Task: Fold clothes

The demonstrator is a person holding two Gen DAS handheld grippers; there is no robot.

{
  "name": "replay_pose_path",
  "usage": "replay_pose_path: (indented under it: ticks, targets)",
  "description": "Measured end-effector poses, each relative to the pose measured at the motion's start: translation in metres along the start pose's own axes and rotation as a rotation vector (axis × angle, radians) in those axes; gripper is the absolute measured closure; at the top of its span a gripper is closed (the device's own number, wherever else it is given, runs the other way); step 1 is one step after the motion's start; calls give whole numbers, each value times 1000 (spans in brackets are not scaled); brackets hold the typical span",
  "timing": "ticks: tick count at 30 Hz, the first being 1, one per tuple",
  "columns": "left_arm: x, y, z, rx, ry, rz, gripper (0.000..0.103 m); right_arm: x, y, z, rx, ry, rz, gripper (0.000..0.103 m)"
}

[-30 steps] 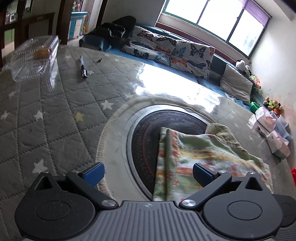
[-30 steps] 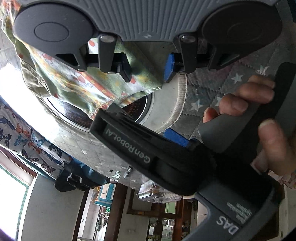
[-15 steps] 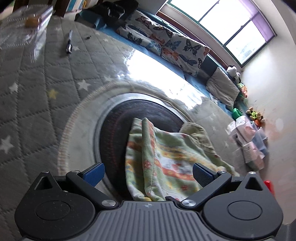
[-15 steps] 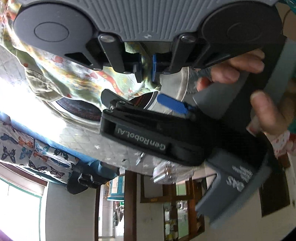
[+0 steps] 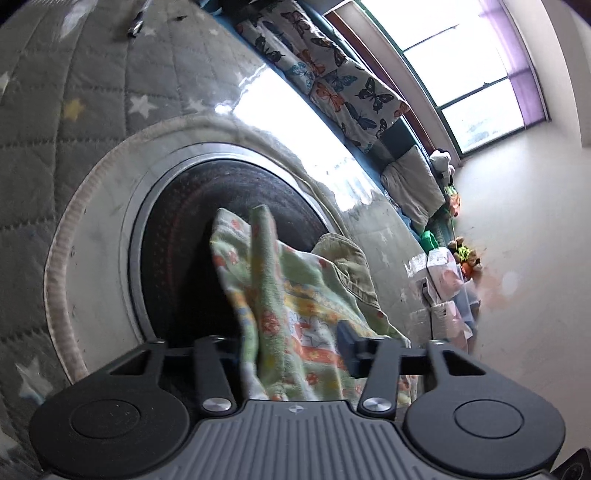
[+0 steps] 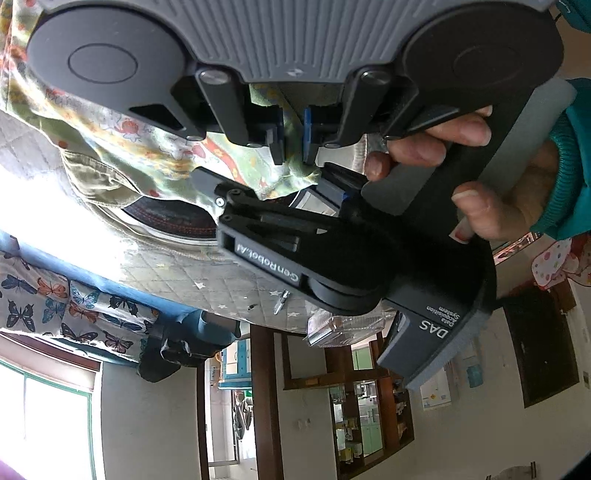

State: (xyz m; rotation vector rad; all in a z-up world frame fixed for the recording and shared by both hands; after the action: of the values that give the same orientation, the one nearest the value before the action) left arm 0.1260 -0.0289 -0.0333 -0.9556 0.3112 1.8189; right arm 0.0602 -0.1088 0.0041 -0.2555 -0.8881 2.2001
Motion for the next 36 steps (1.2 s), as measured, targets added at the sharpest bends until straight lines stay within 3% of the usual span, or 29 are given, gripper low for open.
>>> replay_pose_path:
  ticks: [7, 15, 24, 29, 31, 36]
  targets:
    - [14, 0, 1, -10, 17, 58, 83, 1, 2, -1, 4, 2, -3, 92]
    - [26, 2, -2, -14, -13, 77, 83, -28, 16, 19, -3, 73, -66, 83]
    - [23, 4, -2, -26, -41, 51, 80, -137, 55, 47, 18, 318, -271, 72]
    - [22, 3, -2, -14, -45, 50, 80, -171, 71, 50, 9, 344, -379, 69]
    - [22, 3, -2, -9, -47, 54, 80, -184, 77, 51, 6, 353, -422, 62]
    - [19, 3, -3, -14, -65, 27, 80, -217, 93, 54, -4, 375, -529, 61]
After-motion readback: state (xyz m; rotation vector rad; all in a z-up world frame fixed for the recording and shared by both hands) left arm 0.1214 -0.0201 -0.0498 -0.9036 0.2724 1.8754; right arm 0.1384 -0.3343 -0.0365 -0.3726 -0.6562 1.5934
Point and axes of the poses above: each gripper's, at about its wrist camera, not at the fingertips, and z roughly against the way its jaws point, x to its left, y to its underside, the point moved 8 cm from there along -z, roughly the way its jaws point, and after that the axes turned 10 degrees about x, right-handed, at the moved point
